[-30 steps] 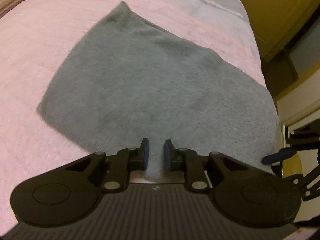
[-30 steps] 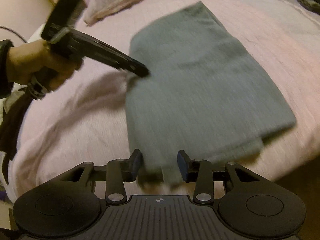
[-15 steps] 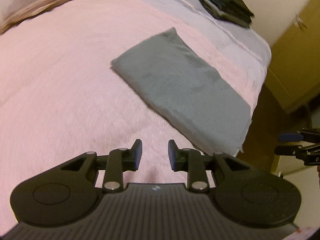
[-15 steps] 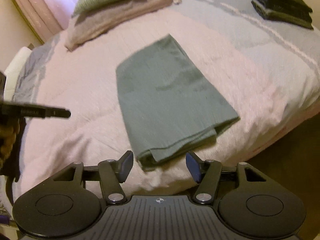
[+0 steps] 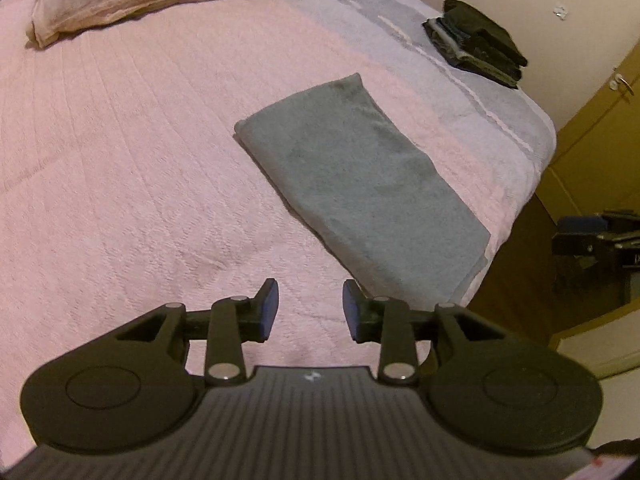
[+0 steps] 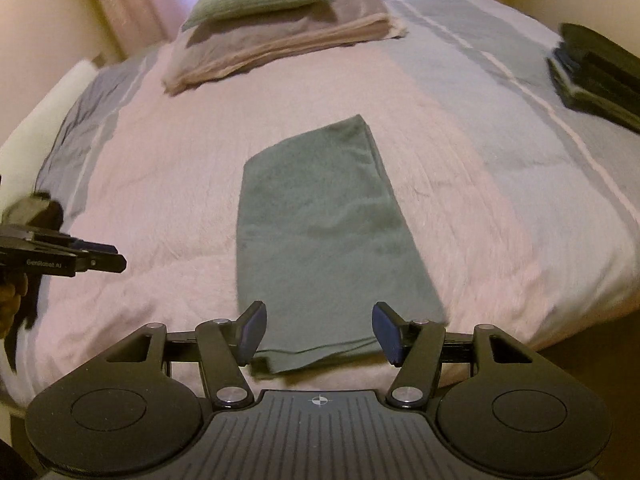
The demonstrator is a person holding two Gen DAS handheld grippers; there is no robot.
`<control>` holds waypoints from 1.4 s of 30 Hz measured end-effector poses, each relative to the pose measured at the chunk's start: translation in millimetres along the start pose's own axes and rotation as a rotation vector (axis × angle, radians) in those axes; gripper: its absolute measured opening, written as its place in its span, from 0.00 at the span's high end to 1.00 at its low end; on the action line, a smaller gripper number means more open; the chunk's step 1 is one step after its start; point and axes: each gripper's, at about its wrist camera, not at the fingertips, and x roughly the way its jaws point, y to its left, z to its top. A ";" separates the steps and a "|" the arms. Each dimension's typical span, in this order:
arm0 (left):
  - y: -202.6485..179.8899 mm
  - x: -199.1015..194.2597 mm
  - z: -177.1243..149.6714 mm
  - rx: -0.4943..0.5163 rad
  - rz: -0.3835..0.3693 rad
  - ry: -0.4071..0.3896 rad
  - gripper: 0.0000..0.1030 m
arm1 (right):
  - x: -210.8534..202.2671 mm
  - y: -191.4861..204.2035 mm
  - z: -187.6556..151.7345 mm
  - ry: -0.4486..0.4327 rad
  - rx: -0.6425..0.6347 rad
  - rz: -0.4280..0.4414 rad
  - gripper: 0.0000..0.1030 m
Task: Fold clothes
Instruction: 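Withdraw both tools from the folded grey skirt strip, then grasp the strip end with the left gripper while the right gripper grasps beside it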
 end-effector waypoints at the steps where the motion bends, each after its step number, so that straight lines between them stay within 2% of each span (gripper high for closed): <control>1: -2.6 6.7 1.7 -0.017 0.006 0.004 0.71 | 5.8 -8.3 5.9 0.013 -0.015 0.013 0.46; 7: -8.8 47.4 23.2 -0.161 0.052 0.020 0.71 | 49.2 -64.8 49.1 0.085 -0.102 0.116 0.46; 11: -2.6 71.8 47.7 -0.218 0.107 0.014 0.70 | 86.6 -95.9 97.1 0.106 -0.171 0.170 0.45; 15: 5.8 89.8 71.1 -0.232 0.140 0.003 0.68 | 126.3 -109.6 149.2 0.100 -0.218 0.224 0.45; 19: 20.9 108.7 95.7 -0.262 0.130 -0.005 0.64 | 172.7 -112.8 194.8 0.118 -0.213 0.262 0.45; 24: 46.5 140.9 123.8 -0.286 0.080 -0.017 0.59 | 231.0 -120.4 237.3 0.148 -0.132 0.327 0.44; 28: 74.2 173.7 141.6 -0.314 0.037 -0.016 0.50 | 277.0 -123.9 251.2 0.201 -0.098 0.345 0.44; 31: 98.1 198.2 149.4 -0.347 0.004 0.009 0.50 | 307.1 -126.9 250.8 0.265 -0.106 0.332 0.43; 33: 111.2 211.5 151.1 -0.374 -0.050 0.029 0.50 | 321.2 -130.9 248.6 0.297 -0.120 0.332 0.43; 36: 120.8 230.0 154.5 -0.360 -0.118 0.066 0.50 | 330.6 -139.6 249.4 0.310 -0.108 0.369 0.43; 42: 123.4 252.2 164.0 -0.297 -0.153 0.117 0.47 | 337.3 -153.2 254.0 0.312 -0.103 0.439 0.42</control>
